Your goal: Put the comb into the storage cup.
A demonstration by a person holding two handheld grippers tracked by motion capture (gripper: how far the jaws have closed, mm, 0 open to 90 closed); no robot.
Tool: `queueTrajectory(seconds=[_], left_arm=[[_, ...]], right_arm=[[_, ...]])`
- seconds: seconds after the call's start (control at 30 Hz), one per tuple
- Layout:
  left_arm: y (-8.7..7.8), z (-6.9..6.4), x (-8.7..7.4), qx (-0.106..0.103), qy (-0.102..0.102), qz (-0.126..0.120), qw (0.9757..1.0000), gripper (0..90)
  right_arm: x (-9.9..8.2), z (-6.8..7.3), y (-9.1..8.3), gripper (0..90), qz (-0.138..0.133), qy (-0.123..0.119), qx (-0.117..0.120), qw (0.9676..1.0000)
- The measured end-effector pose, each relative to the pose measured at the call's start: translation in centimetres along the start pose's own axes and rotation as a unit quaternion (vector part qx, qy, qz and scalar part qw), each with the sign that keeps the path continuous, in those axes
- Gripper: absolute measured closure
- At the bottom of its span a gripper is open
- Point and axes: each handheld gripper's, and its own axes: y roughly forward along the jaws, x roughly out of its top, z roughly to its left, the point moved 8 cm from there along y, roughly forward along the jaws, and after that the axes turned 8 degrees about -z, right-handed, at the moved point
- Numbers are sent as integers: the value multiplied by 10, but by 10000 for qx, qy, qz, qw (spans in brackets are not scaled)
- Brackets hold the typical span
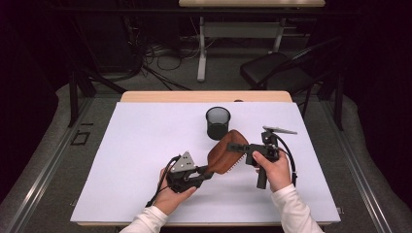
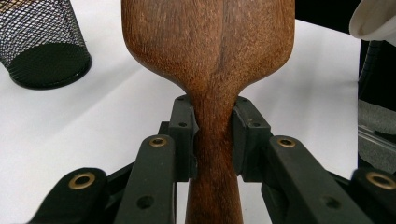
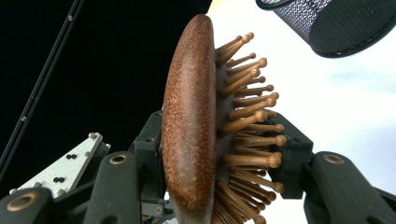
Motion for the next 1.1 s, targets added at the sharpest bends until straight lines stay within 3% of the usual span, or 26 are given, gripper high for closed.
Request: queueTrajectory(seconds=[1.1], left_arm=[[2, -1, -1, -28, -86, -77, 9999, 688]], right_arm=[[1, -6, -3, 493, 182, 301, 10, 9994]])
